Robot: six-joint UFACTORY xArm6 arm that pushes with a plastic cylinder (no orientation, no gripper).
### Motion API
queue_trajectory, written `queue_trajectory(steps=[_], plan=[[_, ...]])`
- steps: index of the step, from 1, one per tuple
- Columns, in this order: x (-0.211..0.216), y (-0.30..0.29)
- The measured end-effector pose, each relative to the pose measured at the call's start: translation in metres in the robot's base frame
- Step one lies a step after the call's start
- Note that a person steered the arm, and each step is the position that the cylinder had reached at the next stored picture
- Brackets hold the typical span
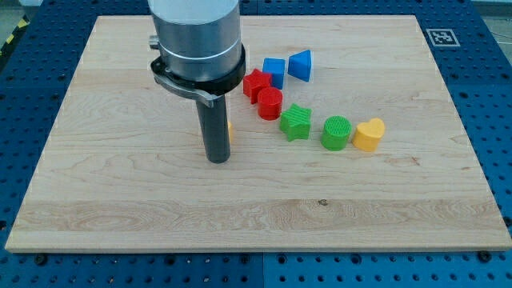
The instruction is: Move the yellow hexagon to the left of the blue cube
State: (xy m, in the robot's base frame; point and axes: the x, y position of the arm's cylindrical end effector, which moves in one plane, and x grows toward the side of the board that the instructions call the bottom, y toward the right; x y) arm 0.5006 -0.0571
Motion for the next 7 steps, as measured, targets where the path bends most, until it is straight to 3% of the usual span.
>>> queue_trajectory(steps=[7], plan=[[-0.028, 0.002]])
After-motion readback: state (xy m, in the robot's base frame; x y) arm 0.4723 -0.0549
